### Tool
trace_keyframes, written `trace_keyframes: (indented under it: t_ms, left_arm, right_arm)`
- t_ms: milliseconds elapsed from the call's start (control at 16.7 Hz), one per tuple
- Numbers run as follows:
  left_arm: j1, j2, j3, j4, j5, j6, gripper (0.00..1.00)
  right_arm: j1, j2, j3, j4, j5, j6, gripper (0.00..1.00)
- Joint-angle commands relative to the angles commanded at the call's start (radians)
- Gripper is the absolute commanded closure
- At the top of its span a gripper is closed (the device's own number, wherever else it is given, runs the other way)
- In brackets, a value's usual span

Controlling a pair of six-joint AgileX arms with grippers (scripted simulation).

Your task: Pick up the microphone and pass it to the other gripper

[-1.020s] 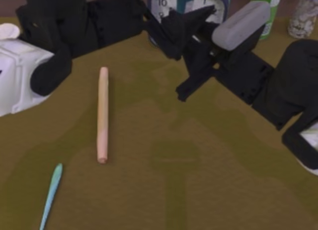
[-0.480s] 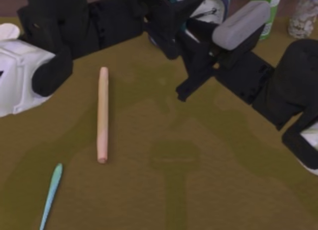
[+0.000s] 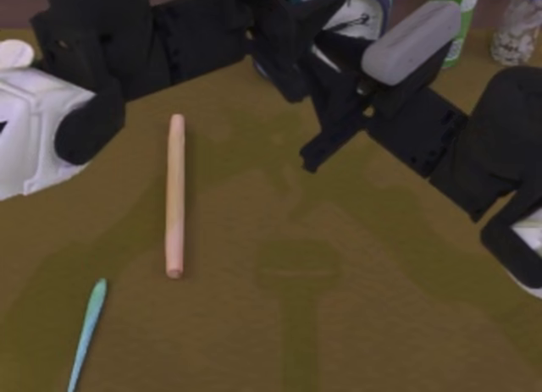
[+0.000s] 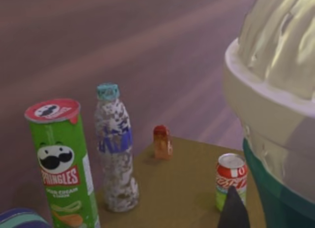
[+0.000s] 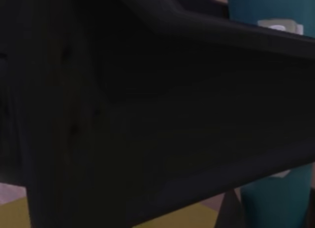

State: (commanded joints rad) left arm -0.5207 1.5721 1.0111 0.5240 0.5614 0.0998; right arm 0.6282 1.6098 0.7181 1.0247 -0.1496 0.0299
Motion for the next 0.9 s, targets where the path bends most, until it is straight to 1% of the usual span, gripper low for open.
trace_keyframes:
  t_ms: [120,900]
  left_arm:
    - [0.0,0.0,0.0,0.0,0.0,0.0,1.0]
    - [0.0,0.0,0.0,0.0,0.0,0.0,1.0]
  right_arm:
    - [0.0,0.0,0.0,0.0,0.0,0.0,1.0]
    - [0.0,0.0,0.0,0.0,0.0,0.0,0.02]
